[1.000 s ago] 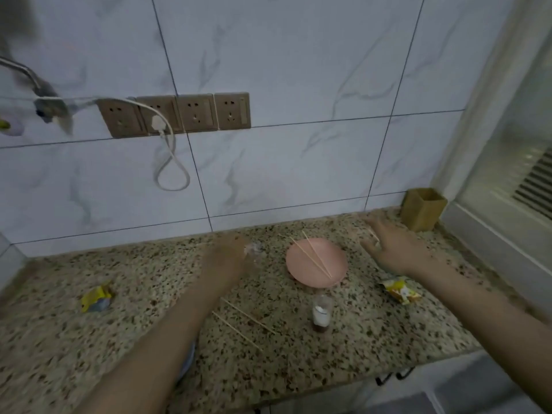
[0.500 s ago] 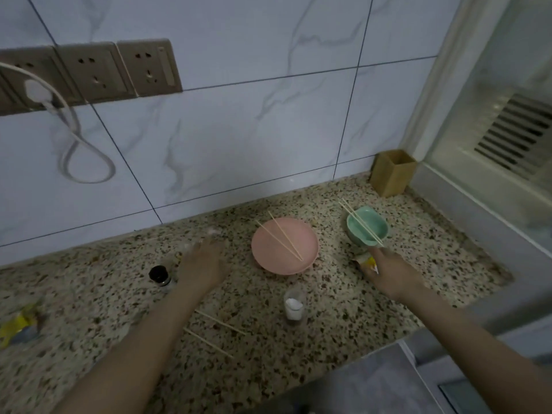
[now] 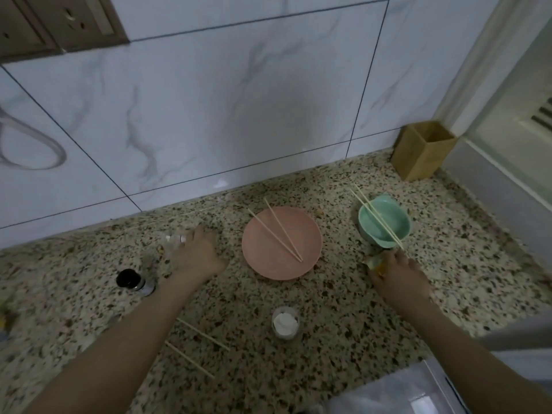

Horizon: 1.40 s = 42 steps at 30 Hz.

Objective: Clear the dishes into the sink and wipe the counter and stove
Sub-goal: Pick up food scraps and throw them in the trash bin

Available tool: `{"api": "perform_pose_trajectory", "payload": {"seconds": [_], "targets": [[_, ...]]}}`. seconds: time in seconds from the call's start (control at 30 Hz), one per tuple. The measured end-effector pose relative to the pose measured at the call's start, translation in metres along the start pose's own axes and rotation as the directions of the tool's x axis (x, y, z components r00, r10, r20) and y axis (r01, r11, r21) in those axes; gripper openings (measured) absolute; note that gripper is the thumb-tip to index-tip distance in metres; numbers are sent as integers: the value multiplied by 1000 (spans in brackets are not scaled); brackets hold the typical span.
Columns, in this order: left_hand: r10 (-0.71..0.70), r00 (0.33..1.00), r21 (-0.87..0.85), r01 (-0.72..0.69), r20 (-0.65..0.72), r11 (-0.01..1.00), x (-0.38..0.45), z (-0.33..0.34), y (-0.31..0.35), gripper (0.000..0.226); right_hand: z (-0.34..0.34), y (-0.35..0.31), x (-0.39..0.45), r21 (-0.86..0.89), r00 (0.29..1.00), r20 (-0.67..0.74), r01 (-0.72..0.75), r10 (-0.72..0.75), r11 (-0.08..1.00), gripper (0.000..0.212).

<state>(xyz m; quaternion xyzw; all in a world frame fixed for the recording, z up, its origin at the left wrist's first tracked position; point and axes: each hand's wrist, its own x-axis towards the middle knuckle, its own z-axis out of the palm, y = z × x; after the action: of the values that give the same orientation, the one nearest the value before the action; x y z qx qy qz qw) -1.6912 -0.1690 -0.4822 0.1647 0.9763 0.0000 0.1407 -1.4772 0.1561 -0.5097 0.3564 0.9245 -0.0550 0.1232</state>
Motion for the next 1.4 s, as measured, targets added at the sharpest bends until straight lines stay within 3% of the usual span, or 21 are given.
{"api": "perform_pose_trajectory", "payload": {"seconds": [0.1,0.23,0.43,0.53,0.73,0.93,1.07,1.17,1.33,1.4], "targets": [[-33,999,51,35,-29,998,12,3,-1,85,14,-1,8,-34,999,33,-7,8,999,67],[-129,991,34,130,-27,991,26,8,-11,88,26,-2,7,-95,999,-28,18,-21,995,58],[-198,978,35,197,56,980,36,17,-18,76,28,-9,11,-27,991,-34,131,-132,991,61],[-186,981,52,184,49,982,36,23,-19,59,25,-13,10,-37,988,-4,153,-153,988,56],[-200,967,37,197,160,980,36,27,-26,51,21,-20,6,20,985,55,161,-162,987,50],[-230,962,68,222,147,973,24,9,-16,41,-3,-35,1,120,979,-37,205,-202,971,49],[-167,984,-67,171,58,983,14,-19,-23,27,-33,-54,0,146,962,-72,271,-263,951,48],[-112,992,-145,104,-53,984,0,-42,-30,32,-61,-72,-2,179,945,-105,323,-308,929,45],[19,941,104,17,-337,994,-32,-94,-32,29,-106,-109,-9,276,920,-180,387,-348,880,37],[77,920,153,-19,-385,988,-50,-119,-38,9,-125,-128,-12,256,899,-222,428,-378,867,33]]}}
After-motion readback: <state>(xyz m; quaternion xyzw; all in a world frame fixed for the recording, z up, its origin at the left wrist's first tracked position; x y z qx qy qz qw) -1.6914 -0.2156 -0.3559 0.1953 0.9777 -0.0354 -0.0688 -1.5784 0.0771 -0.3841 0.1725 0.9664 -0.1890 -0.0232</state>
